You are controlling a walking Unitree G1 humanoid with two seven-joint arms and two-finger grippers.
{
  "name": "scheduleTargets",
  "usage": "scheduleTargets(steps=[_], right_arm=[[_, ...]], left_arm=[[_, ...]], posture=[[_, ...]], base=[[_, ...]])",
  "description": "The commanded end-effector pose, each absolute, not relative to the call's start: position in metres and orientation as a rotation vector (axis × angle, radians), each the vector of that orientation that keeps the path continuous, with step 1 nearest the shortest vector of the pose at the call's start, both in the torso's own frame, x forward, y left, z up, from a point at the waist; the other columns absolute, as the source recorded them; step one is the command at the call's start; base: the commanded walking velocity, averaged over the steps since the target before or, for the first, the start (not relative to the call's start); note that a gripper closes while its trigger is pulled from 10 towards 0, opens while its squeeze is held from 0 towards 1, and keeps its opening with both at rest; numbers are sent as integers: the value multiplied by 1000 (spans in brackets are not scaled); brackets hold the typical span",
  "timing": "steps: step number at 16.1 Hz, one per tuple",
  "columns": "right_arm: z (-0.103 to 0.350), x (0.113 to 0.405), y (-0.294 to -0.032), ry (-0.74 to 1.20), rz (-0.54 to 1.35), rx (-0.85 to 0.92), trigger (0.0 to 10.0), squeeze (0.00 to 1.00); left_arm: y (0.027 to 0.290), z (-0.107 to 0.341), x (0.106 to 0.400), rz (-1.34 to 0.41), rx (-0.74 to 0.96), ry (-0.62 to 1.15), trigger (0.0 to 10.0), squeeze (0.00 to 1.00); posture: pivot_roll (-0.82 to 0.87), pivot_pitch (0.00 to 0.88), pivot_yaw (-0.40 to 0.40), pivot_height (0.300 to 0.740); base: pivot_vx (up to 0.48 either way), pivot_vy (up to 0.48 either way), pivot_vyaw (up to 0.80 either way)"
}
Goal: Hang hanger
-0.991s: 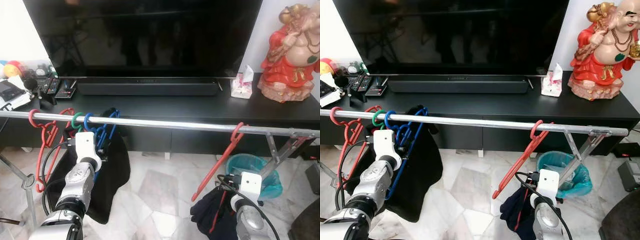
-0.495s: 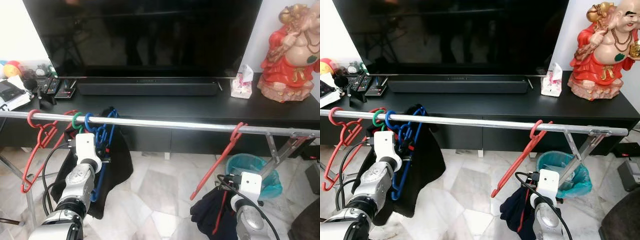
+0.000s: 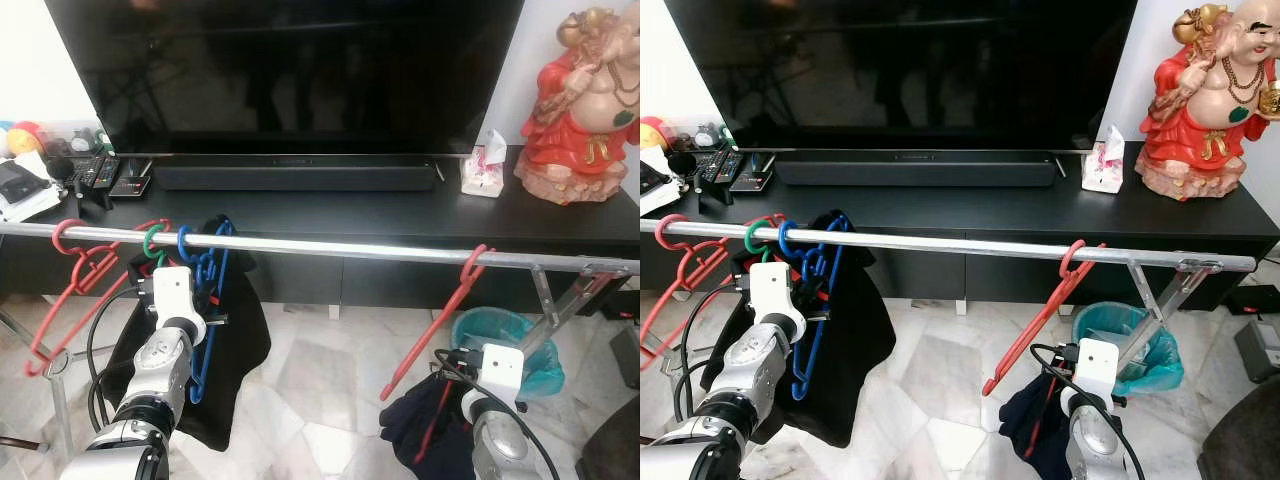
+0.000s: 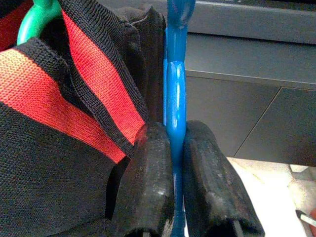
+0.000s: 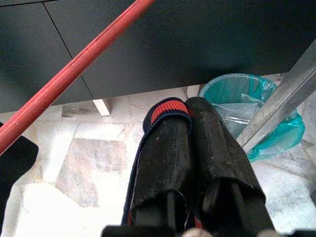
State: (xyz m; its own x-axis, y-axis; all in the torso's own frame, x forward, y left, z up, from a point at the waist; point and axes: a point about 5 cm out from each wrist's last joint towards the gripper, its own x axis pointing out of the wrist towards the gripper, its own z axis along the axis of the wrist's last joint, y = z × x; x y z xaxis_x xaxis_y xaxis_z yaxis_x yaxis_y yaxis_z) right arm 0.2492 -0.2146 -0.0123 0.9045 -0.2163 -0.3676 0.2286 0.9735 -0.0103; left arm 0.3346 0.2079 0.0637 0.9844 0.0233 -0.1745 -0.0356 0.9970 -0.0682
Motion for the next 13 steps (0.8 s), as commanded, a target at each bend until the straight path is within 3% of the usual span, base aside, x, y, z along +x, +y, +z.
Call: scheduleTargets(steps=[1,6,11,12,13], right_arm=[[-8,252,-214,345,-228,31,10000,0],[-8,252,-214,345,-227,33,10000,0],[-9,251,-212,345,-225,33,10000,0],[-9,251,-212,345,-224,32,10000,0],[-9,252,-212,345,-224,33,10000,0]], left_arm=[[209,64,335,41,-75,170,0,0],[205,70,336,46,-67,109,0,0],[190,93,339,-81,-12,-34,0,0],[183,96,336,-156,28,-51,706,0],[180,94,334,-204,44,-40,2706,0]], posture=[[-220,0,30,740],[-219,0,30,740],[-217,0,31,740],[-217,0,31,740],[-215,0,33,740]], base=[[0,0,0],[0,0,0],[0,0,0],[0,0,0],[0,0,0]])
